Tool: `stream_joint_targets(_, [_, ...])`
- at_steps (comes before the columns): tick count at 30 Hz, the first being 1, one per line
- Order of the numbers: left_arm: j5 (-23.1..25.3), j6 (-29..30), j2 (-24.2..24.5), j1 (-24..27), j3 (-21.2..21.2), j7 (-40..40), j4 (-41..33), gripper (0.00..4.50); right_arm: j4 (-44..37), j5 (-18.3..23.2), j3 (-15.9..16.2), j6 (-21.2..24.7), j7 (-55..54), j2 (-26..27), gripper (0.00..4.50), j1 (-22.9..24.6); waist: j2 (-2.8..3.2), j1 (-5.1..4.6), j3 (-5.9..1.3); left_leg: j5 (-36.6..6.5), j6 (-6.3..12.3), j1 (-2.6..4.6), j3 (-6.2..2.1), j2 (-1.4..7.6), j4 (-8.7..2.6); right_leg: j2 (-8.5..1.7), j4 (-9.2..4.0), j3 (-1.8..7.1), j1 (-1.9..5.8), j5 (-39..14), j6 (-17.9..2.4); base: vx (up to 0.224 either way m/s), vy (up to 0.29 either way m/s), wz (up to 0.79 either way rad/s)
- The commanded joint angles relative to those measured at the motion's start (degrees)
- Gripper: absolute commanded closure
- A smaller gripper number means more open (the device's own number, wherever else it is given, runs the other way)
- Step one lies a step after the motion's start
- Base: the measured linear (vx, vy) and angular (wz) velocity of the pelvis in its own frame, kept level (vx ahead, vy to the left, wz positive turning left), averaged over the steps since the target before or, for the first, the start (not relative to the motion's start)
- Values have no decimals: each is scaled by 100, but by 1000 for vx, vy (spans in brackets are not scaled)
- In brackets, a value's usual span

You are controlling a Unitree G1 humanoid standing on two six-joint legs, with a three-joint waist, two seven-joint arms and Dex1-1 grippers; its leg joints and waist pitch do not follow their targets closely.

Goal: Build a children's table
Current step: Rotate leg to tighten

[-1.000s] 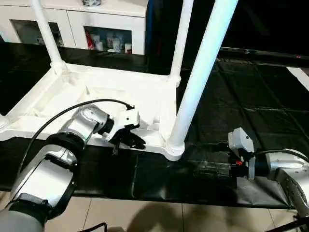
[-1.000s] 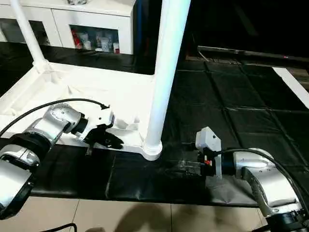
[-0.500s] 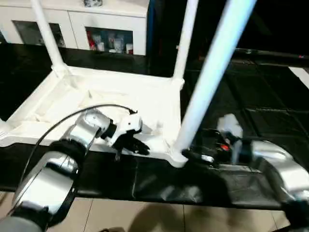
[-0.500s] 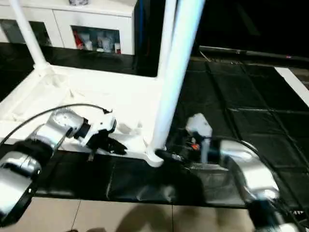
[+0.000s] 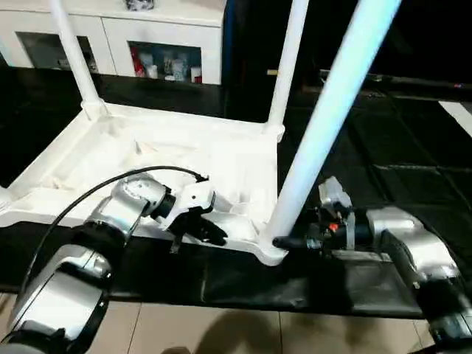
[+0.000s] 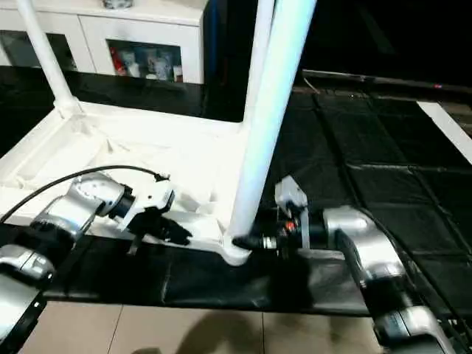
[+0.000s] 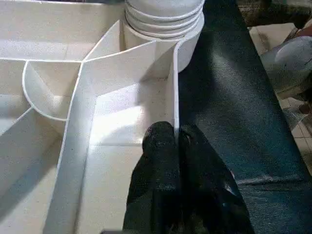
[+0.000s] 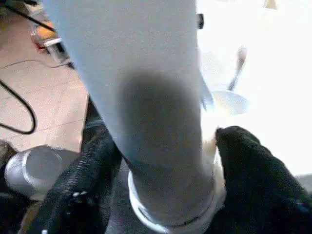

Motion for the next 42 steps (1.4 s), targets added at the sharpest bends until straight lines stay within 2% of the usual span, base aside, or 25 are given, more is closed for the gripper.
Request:
stream_joint_targets(1, [96,53,29,76,-145,-243,-102,450,146,-84,32,-64,143,20,155,-143,41,12,-436,5,503,-32,-145,433,-313,-827,-387,456,349,-560,-487,0,0,0])
stream_joint_targets(2, [98,55,31,78,-144,-244,-106,450,159,-87,35,-67,158,23,176,-151,32,10,-448,98,538,-39,-159,449,-313,-827,-361,457,354,-425,-501,0,0,0])
stream_joint_targets(4, [109,80,43,88,-134,-240,-136,450,303,-121,83,-132,301,47,190,-224,22,13,-471,170,561,-48,-157,446,-292,-831,-321,459,353,-252,-528,0,0,0])
stream_joint_targets(5, [110,89,43,84,-131,-235,-136,450,336,-123,96,-138,338,53,203,-241,12,9,-460,214,616,-69,-149,439,-285,-828,-316,452,339,-155,-547,0,0,0])
stream_joint_targets(12, [36,342,25,99,-3,-78,-223,450,531,-100,110,-217,445,133,239,-324,18,1,-433,42,542,-48,-141,434,-305,-825,-388,453,328,-665,-456,0,0,0])
stream_joint_targets(14, [57,459,13,99,29,55,-226,450,495,-72,88,-194,419,172,242,-291,49,-3,-437,16,511,-39,-154,454,-310,-830,-390,456,325,-677,-473,0,0,0])
stream_joint_targets(16, [152,693,-30,56,79,429,-145,450,362,-114,49,-209,127,274,243,-178,34,-1,-433,5,509,-40,-148,440,-307,-832,-393,461,324,-665,-481,0,0,0])
stream_joint_targets(19, [91,990,-175,-22,225,792,-95,450,287,-227,-24,-394,-293,463,245,-109,29,-11,-413,-120,423,-30,-144,426,-324,-838,-439,460,318,-996,-427,0,0,0])
stream_joint_targets(21, [6,1468,-460,-133,440,1423,-177,450,242,-417,-66,17,-1272,836,247,-181,-10,-53,-400,-182,352,-23,-152,426,-347,-833,-469,458,316,-1253,-398,0,0,0])
stream_joint_targets(23, [-47,1718,-625,-191,539,1714,-250,450,299,-471,-141,179,-1837,1102,249,-256,7,-94,-380,-280,266,-2,-166,417,-365,-851,-516,449,301,-1546,-385,0,0,0])
stream_joint_targets(25, [-53,2010,-833,-264,631,2091,-314,450,386,-537,-196,329,-2401,1400,250,-339,4,-148,-374,-323,210,-23,-157,378,-365,-860,-558,445,324,-1814,-322,0,0,0])
stream_joint_targets(26, [-53,2053,-868,-276,644,2153,-321,450,398,-551,-199,355,-2485,1445,251,-351,-18,-182,-370,-323,207,-18,-157,369,-363,-848,-569,442,313,-1916,-286,0,0,0])
stream_joint_targets(28, [-10,2322,-1241,-426,763,2882,-255,450,571,-712,-230,555,-3348,1911,251,-488,-37,-226,-368,-314,250,-8,-144,359,-361,-827,-596,450,292,-1957,-265,0,0,0])
stream_joint_targets(30, [-2,2465,-1552,-550,888,3492,-131,450,835,-799,-365,649,-4121,2311,252,-656,-18,-247,-365,-346,201,14,-137,352,-360,-824,-603,448,261,-2045,-280,0,0,0])
stream_joint_targets(32, [44,2448,-1675,-604,896,3733,-49,450,1011,-844,-416,590,-4414,2471,252,-767,-21,-236,-375,-349,211,14,-141,344,-361,-844,-621,450,276,-2061,-256,0,0,0])
stream_joint_targets(36, [278,2338,-1713,-569,767,3795,-22,450,1074,-1002,-421,469,-4635,2684,252,-854,-22,-235,-387,-236,328,-12,-159,376,-376,-845,-551,475,292,-1545,-288,0,0,0])
stream_joint_targets(37, [279,2340,-1710,-566,768,3791,-27,450,1064,-1004,-421,470,-4638,2684,199,-851,-19,-233,-388,-231,343,-14,-157,373,-375,-850,-547,478,297,-1494,-304,0,0,0])
stream_joint_targets(42, [446,2106,-1432,-449,637,3579,-64,450,848,-986,-465,391,-4469,2570,155,-715,-18,-225,-383,-258,371,-19,-164,376,-387,-859,-558,478,307,-1540,-277,0,0,0])
